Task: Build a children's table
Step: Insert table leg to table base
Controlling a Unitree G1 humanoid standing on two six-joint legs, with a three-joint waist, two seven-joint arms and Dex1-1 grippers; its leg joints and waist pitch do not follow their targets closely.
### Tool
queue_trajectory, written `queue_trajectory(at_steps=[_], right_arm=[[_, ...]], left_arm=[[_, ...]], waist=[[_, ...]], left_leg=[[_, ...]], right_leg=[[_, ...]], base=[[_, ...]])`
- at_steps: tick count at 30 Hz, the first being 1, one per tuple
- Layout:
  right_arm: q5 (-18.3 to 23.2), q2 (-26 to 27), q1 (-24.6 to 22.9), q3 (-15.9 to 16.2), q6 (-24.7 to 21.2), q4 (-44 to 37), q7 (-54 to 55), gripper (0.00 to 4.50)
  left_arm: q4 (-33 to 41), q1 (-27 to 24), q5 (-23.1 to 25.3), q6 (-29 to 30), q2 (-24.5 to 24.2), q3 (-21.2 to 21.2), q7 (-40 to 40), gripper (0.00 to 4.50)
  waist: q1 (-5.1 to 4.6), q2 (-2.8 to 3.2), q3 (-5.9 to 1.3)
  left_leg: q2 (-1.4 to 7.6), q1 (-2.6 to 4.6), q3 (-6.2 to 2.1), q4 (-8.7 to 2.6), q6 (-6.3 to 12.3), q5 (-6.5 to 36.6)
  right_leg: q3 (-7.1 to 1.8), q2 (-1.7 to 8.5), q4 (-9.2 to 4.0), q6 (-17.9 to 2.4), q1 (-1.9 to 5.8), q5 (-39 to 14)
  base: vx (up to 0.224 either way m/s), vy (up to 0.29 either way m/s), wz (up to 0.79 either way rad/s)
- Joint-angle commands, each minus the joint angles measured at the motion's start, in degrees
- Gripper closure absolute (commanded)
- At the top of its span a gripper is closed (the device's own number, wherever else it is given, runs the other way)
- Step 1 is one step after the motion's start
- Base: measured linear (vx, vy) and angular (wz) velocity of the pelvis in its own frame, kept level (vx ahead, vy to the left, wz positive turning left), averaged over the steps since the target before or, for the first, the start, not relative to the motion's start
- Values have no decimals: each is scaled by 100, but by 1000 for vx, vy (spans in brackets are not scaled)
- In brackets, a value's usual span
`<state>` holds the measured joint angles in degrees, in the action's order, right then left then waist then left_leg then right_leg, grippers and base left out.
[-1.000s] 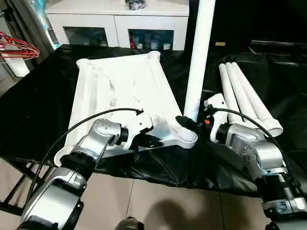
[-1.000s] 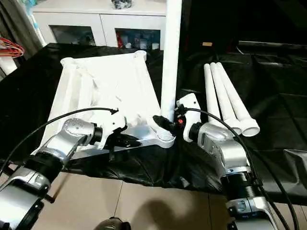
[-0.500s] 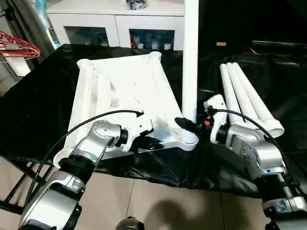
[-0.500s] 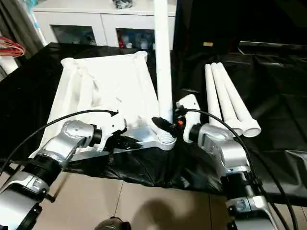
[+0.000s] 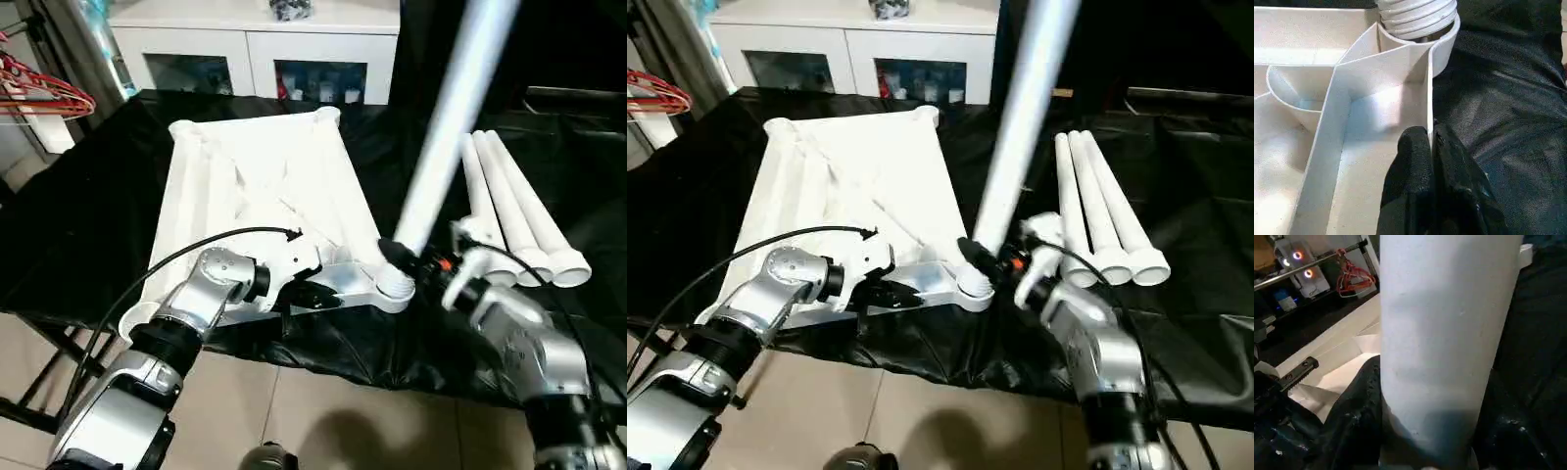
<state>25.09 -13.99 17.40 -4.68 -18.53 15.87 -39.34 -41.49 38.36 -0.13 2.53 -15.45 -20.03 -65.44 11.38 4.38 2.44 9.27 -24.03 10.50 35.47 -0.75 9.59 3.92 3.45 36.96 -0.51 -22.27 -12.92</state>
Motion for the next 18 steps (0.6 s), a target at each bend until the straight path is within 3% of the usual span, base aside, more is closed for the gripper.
queue_trajectory(at_steps=[1,18], right_arm=[[-177,-27,-295,-101,-102,317,208,259],[-100,15,-737,-192,278,83,135,259]], left_arm=[[88,148,-140,-98,29,198,-5,450],[-163,238,-75,-205,103,233,97,450]], waist=[[-37,-35,-375],[-41,-46,-332]], left_leg=[[523,233,-261,-503,-50,1587],[540,232,-289,-568,-132,1928]], right_leg=[[-354,718,-505,-1139,141,-770],[-380,743,-581,-959,108,-1379]], base=[[0,0,0],[0,0,0]])
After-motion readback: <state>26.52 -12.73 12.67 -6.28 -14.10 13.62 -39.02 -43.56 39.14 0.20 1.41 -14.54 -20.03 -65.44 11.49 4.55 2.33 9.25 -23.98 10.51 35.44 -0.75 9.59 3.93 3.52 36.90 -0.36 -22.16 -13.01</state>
